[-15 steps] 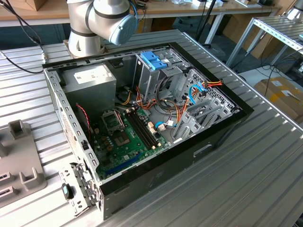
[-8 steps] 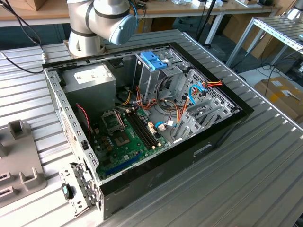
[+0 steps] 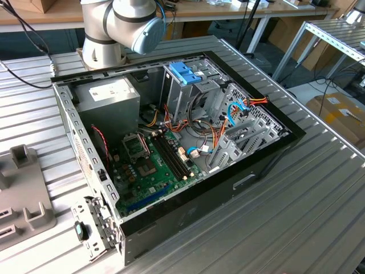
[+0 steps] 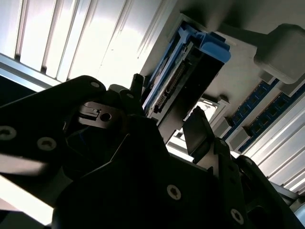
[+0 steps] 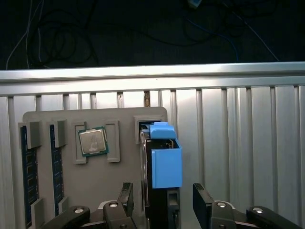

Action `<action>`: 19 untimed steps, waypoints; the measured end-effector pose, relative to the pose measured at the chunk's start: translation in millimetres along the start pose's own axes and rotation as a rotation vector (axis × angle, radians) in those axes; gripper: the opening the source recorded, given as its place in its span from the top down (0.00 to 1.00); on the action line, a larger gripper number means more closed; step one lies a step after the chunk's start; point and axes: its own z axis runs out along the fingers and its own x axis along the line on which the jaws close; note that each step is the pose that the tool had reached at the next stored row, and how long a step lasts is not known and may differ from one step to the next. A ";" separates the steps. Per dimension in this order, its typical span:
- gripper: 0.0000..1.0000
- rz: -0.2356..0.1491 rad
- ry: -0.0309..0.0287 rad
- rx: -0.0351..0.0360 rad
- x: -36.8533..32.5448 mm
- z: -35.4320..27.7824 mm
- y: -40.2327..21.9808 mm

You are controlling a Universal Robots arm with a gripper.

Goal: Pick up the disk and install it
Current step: 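Pick up the disk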

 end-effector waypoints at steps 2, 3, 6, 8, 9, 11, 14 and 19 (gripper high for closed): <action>0.39 0.000 0.0001 -0.0001 0.0 -0.2 0.0; 0.39 0.000 0.0001 -0.0001 0.0 -0.3 0.0; 0.47 0.000 0.0001 -0.0002 0.0 -0.5 0.0; 0.54 0.000 0.0001 -0.0001 0.0 -0.5 0.0; 0.54 0.000 0.0000 -0.0001 0.0 -0.6 0.0; 0.54 0.000 0.0001 -0.0002 0.0 -0.7 0.0; 0.54 0.000 0.0001 -0.0001 0.0 -0.8 0.0; 0.65 0.000 0.0001 -0.0002 0.0 -1.0 0.0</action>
